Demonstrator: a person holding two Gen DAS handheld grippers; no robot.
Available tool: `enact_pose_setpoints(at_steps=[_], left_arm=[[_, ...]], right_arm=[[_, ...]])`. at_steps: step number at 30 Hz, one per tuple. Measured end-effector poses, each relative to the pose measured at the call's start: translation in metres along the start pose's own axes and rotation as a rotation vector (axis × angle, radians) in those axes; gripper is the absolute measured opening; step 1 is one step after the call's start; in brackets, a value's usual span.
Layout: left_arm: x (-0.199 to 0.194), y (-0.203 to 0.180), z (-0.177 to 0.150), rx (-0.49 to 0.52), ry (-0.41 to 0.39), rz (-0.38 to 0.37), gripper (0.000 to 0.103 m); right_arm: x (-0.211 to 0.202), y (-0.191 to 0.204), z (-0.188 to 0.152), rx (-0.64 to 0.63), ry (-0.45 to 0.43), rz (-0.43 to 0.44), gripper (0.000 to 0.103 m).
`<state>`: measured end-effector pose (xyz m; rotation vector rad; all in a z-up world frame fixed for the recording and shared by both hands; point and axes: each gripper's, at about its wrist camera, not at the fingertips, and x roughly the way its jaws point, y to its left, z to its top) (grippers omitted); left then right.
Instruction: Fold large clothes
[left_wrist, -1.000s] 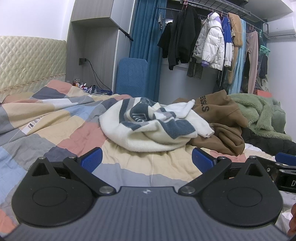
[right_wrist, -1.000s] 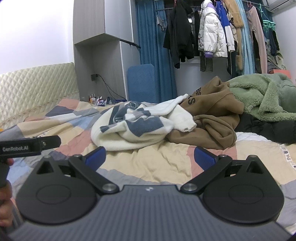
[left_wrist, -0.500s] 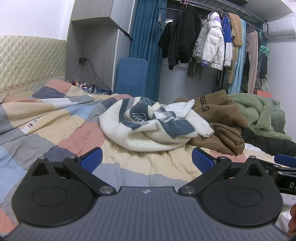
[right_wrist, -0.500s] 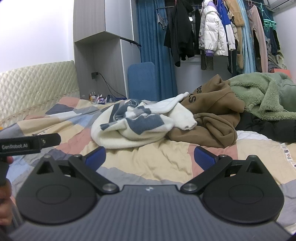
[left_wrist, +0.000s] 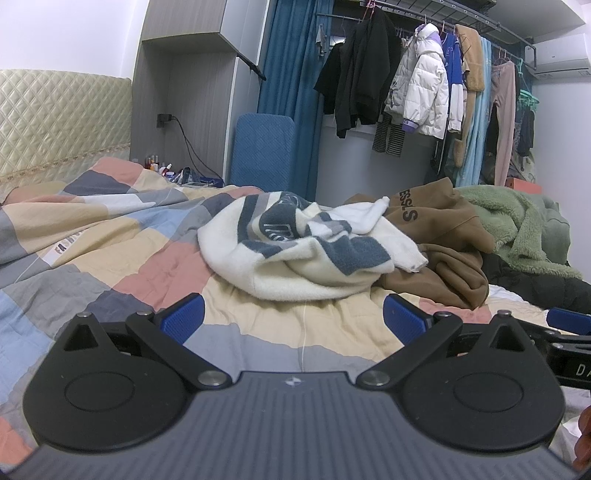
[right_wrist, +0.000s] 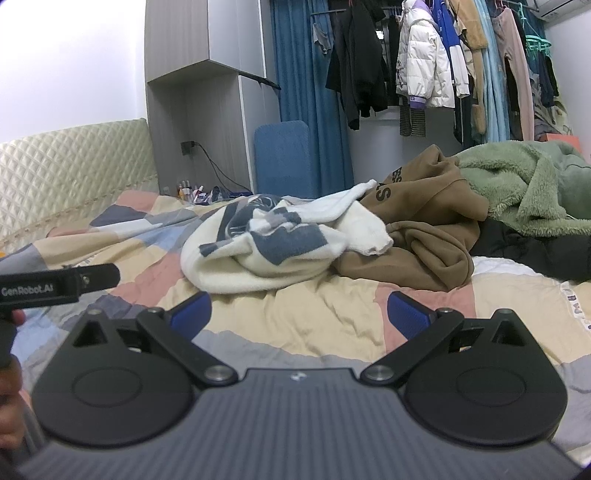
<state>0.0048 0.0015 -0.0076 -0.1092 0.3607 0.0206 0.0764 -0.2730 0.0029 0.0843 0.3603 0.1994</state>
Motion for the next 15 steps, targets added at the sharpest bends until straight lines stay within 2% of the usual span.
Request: enact_pose_setpoints(at_steps=[11, 15], left_arm=[[0.003, -0.004, -0.004, 0.004, -0.001, -0.005, 0.103], [0.012, -0.009, -0.008, 0.022, -0.008, -0.019, 0.103]], right_arm=[[0.003, -0.002, -0.003, 0.021, 0.017, 0.005, 0.103], [0.005, 0.003, -0.002, -0.006, 0.013, -0.029, 0.103]])
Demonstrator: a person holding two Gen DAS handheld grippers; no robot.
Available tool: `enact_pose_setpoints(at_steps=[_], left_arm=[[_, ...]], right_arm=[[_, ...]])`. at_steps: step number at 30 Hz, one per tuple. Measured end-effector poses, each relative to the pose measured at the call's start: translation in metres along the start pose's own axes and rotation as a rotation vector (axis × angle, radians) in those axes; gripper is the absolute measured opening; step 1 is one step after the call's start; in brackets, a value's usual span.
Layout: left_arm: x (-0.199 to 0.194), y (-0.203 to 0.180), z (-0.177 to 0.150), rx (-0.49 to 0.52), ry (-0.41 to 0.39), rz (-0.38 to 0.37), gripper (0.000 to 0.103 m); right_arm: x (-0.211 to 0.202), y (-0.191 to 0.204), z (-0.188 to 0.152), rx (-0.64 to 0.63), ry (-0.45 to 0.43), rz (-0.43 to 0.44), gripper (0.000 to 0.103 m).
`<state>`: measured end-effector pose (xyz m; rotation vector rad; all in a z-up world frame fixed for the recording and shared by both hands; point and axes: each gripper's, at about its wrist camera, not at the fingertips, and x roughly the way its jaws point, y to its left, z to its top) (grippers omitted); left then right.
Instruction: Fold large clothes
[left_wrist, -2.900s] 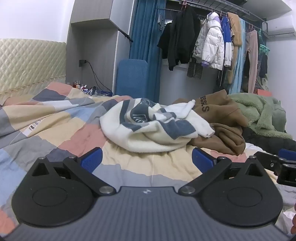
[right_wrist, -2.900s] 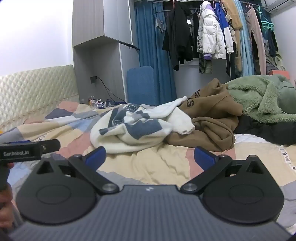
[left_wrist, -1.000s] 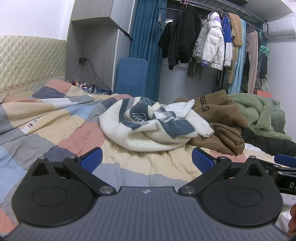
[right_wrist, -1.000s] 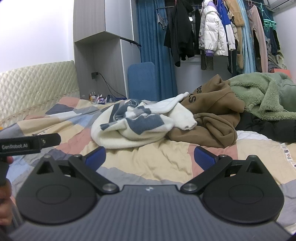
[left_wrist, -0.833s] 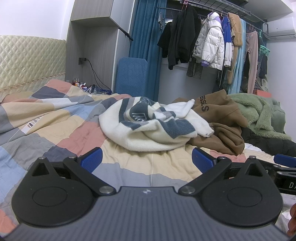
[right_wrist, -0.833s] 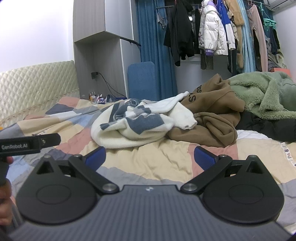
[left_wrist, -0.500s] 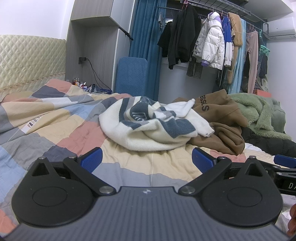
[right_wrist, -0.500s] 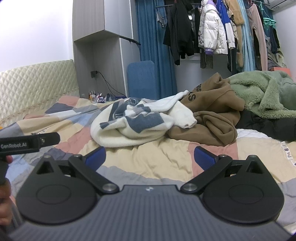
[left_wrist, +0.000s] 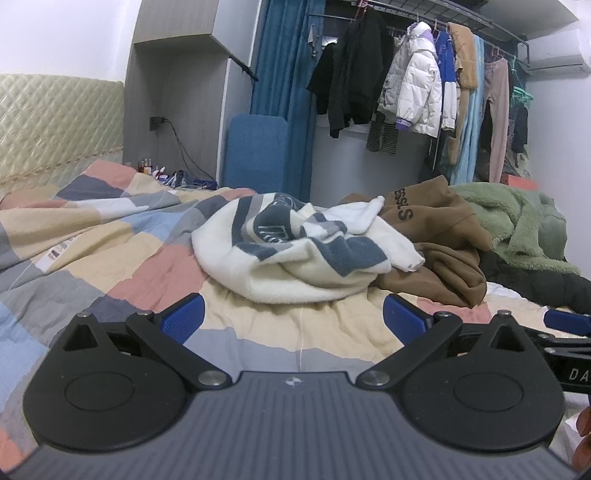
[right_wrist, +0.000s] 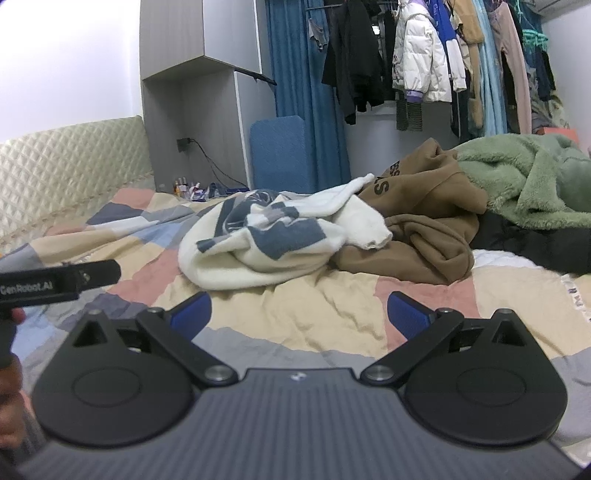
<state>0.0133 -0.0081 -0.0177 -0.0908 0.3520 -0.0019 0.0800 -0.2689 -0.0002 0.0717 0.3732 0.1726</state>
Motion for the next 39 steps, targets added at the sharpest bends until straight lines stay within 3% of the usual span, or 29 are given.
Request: enact_pose_setpoints(at_steps=[7, 15, 25, 33, 39], left_arm=[[0.02, -0.001, 0.011, 0.035, 0.0, -0.037, 0.103], [0.053, 0.009, 0.026, -0.016, 0.027, -0.081, 0.103], [0.127, 0.033, 0.049, -0.076, 0.051, -0.077, 0.103], [0.214, 0.052, 0.056, -0.127, 0.137, -0.073, 0.103], [0.278, 0.072, 0.046, -0.209, 0.185, -0.06, 0.103]], right_arm=[[0.014, -0.004, 0.011, 0.011, 0.001, -0.023, 0.103], [0.038, -0.003, 0.024, 0.013, 0.025, -0.031, 0.103], [0.083, -0.003, 0.055, 0.029, 0.055, -0.044, 0.103], [0.154, -0.001, 0.08, 0.031, 0.078, -0.037, 0.103], [0.232, -0.007, 0.096, 0.141, 0.085, -0.002, 0.103]])
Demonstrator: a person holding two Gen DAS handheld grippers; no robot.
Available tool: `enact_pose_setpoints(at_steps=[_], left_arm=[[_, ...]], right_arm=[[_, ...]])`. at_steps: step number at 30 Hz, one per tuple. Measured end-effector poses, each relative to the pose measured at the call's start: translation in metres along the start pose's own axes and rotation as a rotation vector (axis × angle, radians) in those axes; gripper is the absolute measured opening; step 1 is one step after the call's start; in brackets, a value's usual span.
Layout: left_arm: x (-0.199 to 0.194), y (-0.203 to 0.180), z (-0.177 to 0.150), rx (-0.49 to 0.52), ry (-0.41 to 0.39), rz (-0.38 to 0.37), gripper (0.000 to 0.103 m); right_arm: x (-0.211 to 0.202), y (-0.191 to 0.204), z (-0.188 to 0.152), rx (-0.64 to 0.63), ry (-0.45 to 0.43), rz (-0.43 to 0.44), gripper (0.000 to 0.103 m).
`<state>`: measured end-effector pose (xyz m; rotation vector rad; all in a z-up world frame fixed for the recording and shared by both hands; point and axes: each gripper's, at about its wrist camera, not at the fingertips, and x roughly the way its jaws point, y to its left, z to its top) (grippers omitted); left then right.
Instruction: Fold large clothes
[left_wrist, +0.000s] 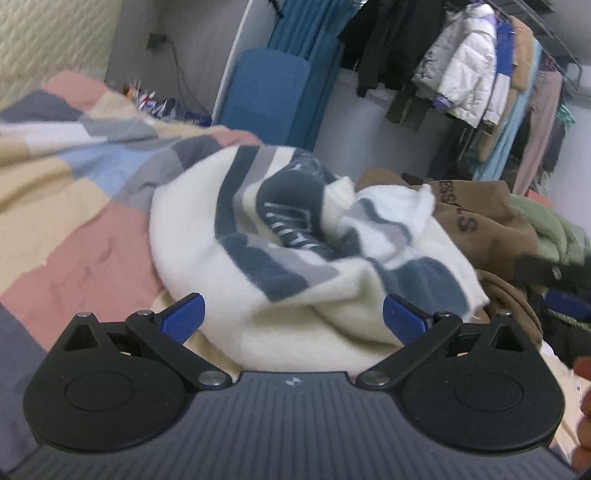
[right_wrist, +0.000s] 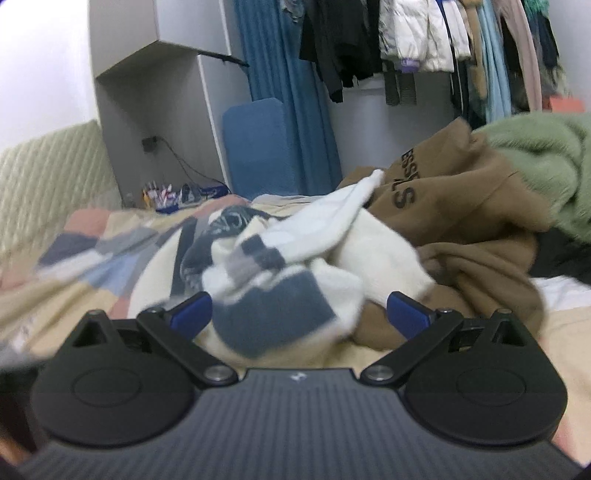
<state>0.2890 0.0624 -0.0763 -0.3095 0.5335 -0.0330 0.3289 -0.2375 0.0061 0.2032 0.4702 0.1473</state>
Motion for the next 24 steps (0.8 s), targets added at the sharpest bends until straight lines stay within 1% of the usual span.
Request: enact_pose_setpoints(at_steps=[2, 3, 6, 7, 9, 11, 12, 13, 14, 15, 16, 17, 18, 19, 20, 21, 22, 24], left_arm=[[0.018, 0.009, 0.001, -0.016, 0.001, 0.01, 0.103], [0.025, 0.014, 0.001, -0.027, 0.001, 0.015, 0.103], [0.041, 0.032, -0.003, -0.1, 0.011, -0.017, 0.103], [0.045, 0.038, -0.004, -0.13, 0.019, -0.037, 0.103], [0.053, 0.043, -0.006, -0.154, 0.028, -0.04, 0.102], [0.062, 0.047, -0.009, -0.172, 0.046, -0.045, 0.102], [0.066, 0.049, -0.01, -0.186, 0.052, -0.053, 0.099], [0.069, 0.05, -0.012, -0.196, 0.052, -0.061, 0.092], [0.072, 0.05, -0.013, -0.202, 0.05, -0.066, 0.088], [0.073, 0.049, -0.014, -0.204, 0.048, -0.071, 0.075], [0.072, 0.049, -0.015, -0.205, 0.037, -0.082, 0.059], [0.073, 0.048, -0.016, -0.204, 0.028, -0.091, 0.054], [0.071, 0.047, -0.015, -0.203, 0.021, -0.097, 0.045], [0.069, 0.046, -0.014, -0.201, 0.012, -0.107, 0.038], [0.067, 0.045, -0.013, -0.204, 0.005, -0.126, 0.035], [0.063, 0.045, -0.011, -0.211, -0.002, -0.153, 0.029], [0.059, 0.044, -0.009, -0.213, -0.011, -0.177, 0.024], [0.048, 0.041, -0.004, -0.205, -0.034, -0.219, 0.018]], right_arm=[[0.029, 0.004, 0.007, 0.006, 0.012, 0.03, 0.102], [0.045, 0.006, 0.01, 0.01, 0.019, 0.049, 0.1], [0.092, 0.015, 0.018, 0.015, 0.045, 0.089, 0.1], [0.105, 0.019, 0.019, 0.014, 0.05, 0.089, 0.1], [0.131, 0.025, 0.02, 0.022, 0.053, 0.065, 0.1], [0.157, 0.027, 0.019, 0.032, 0.083, 0.018, 0.1], [0.169, 0.027, 0.018, 0.042, 0.104, 0.005, 0.1], [0.179, 0.027, 0.016, 0.045, 0.128, 0.0, 0.1], [0.184, 0.026, 0.014, 0.048, 0.143, 0.001, 0.098], [0.188, 0.026, 0.012, 0.046, 0.145, 0.008, 0.097], [0.189, 0.027, 0.011, 0.033, 0.134, -0.005, 0.094], [0.187, 0.03, 0.011, 0.007, 0.109, -0.018, 0.083], [0.182, 0.032, 0.011, -0.011, 0.095, 0.001, 0.067], [0.178, 0.034, 0.012, -0.019, 0.09, 0.013, 0.059], [0.173, 0.035, 0.014, -0.026, 0.087, 0.021, 0.046], [0.166, 0.035, 0.017, -0.035, 0.084, 0.027, 0.034], [0.158, 0.035, 0.02, -0.043, 0.075, 0.026, 0.029], [0.137, 0.029, 0.027, -0.04, 0.05, 0.039, 0.023]])
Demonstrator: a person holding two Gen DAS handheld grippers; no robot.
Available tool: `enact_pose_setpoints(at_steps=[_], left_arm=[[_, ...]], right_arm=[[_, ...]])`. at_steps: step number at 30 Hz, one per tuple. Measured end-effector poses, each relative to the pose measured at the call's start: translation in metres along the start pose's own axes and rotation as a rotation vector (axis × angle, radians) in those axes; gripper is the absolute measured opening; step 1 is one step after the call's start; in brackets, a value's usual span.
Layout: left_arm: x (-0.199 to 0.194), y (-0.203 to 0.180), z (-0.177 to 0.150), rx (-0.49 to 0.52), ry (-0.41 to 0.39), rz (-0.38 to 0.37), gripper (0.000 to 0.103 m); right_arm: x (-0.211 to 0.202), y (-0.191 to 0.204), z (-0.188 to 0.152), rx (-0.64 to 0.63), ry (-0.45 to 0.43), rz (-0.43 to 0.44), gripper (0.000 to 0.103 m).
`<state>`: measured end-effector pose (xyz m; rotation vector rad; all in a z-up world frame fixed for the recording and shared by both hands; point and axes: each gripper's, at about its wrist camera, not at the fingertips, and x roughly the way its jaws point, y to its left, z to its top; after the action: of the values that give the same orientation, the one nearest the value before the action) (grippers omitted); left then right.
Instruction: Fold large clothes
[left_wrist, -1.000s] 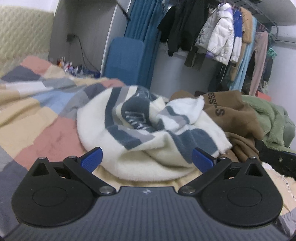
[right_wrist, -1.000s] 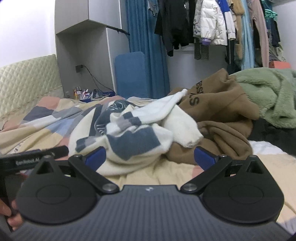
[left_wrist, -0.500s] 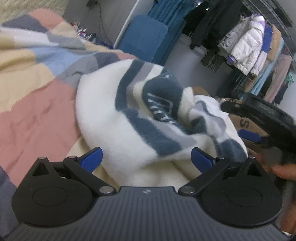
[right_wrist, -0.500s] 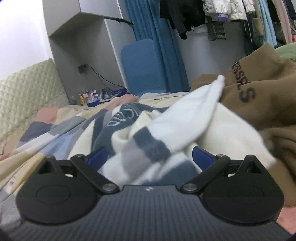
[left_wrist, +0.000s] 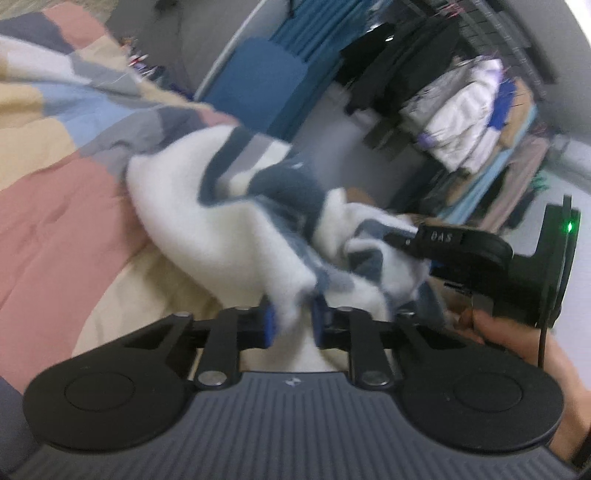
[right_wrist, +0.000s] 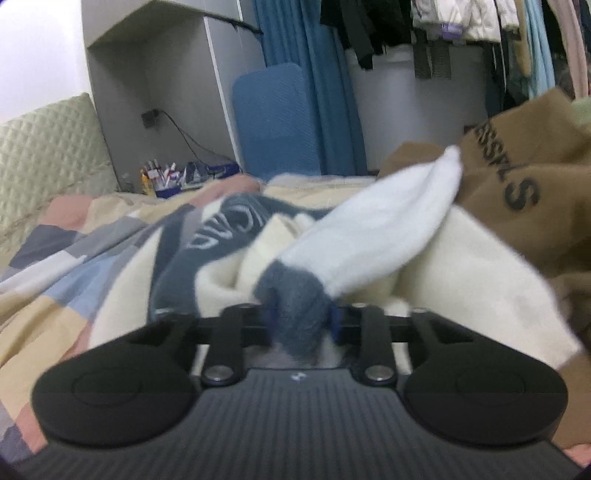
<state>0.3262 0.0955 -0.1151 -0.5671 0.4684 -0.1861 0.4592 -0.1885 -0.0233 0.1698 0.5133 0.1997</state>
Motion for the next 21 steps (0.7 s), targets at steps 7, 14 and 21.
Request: enact_pose_setpoints(at_steps=[7, 14, 21], left_arm=[[-0.052, -0.036, -0.001, 0.05, 0.001, -0.107, 0.009], [-0.111, -0.098, -0.028, 0.148, 0.079, -0.228, 0.009], [-0.156, -0.164, -0.064, 0.199, 0.163, -0.392, 0.008]], right_arm=[[-0.095, -0.012, 0.011, 0.006, -0.077, 0.035, 0.019], [-0.206, -0.027, 0.001, 0.007, -0.172, 0.025, 0.018], [-0.3, -0.082, -0.016, 0.143, -0.247, -0.038, 0.018]])
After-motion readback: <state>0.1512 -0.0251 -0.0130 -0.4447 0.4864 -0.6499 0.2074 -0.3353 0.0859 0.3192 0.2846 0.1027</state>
